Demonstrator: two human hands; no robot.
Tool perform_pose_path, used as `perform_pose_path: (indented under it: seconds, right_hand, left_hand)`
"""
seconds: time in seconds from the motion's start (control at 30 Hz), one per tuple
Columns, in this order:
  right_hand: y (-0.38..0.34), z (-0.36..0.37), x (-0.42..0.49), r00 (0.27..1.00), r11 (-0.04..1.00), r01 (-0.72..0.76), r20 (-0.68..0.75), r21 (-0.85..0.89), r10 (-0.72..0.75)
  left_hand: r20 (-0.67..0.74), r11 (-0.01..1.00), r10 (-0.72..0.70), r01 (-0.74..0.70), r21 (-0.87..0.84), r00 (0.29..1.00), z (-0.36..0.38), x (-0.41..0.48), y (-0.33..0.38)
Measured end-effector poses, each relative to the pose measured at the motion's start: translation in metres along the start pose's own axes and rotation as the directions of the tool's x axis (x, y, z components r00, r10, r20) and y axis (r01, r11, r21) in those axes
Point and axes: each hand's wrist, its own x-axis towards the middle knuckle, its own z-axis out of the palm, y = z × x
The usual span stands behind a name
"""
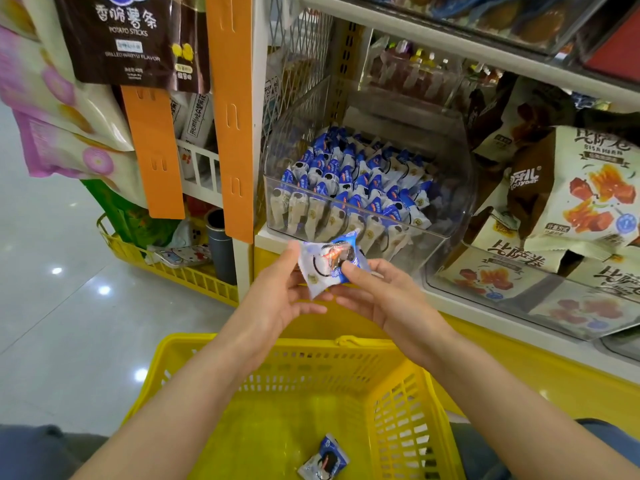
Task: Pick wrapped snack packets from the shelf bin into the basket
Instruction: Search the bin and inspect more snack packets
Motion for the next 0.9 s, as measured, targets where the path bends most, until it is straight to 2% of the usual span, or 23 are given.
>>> perform_pose_path:
  seconds: [0.07, 0.13, 0.2, 0.33, 0.47, 0.63, 0.77, 0.9]
  right_hand:
    - [0.003, 0.001, 0.0, 0.999, 0.984, 0.029, -0.009, -0.178, -0.031]
    - [0.008, 0.002, -0.001, 0.997, 0.883, 0.074, 0.034, -0.464, -0.065]
    - [0.015, 0.003, -0.002, 0.995, 0.81, 0.103, 0.074, -0.577, -0.074]
    - [0.016, 0.005, -0.001, 0.988, 0.873, 0.151, 0.033, -0.463, -0.153]
    - [0.01, 0.004, -0.002, 0.991, 0.924, 0.136, 0.063, -0.358, -0.121]
    - [0.008, 0.007, -0.003, 0.993, 0.91, 0.086, 0.107, -0.405, -0.046]
    - [0.002, 0.003, -0.008, 0.987, 0.892, 0.001, 0.143, -0.452, 0.071]
    - [0.002, 0.002, -0.011, 0.981, 0.82, 0.09, 0.191, -0.565, 0.025]
  left_hand:
    - [-0.042, 0.972, 0.115, -0.104, 0.211, 0.992, -0.003, -0.001, -0.003]
    - [-0.084, 0.891, 0.258, -0.204, 0.406, 0.962, -0.009, 0.002, -0.005]
    - [-0.082, 0.833, 0.348, -0.267, 0.485, 0.934, -0.011, 0.003, -0.005]
    - [-0.051, 0.799, 0.391, -0.312, 0.514, 0.919, -0.012, 0.004, -0.003]
    - [-0.096, 0.846, 0.348, -0.268, 0.46, 0.933, -0.015, 0.007, -0.005]
    - [-0.136, 0.883, 0.311, -0.233, 0.408, 0.941, -0.018, 0.007, -0.009]
    - [-0.119, 0.869, 0.328, -0.251, 0.426, 0.937, -0.017, 0.008, -0.008]
    - [-0.038, 0.8, 0.388, -0.315, 0.51, 0.921, -0.015, 0.009, -0.009]
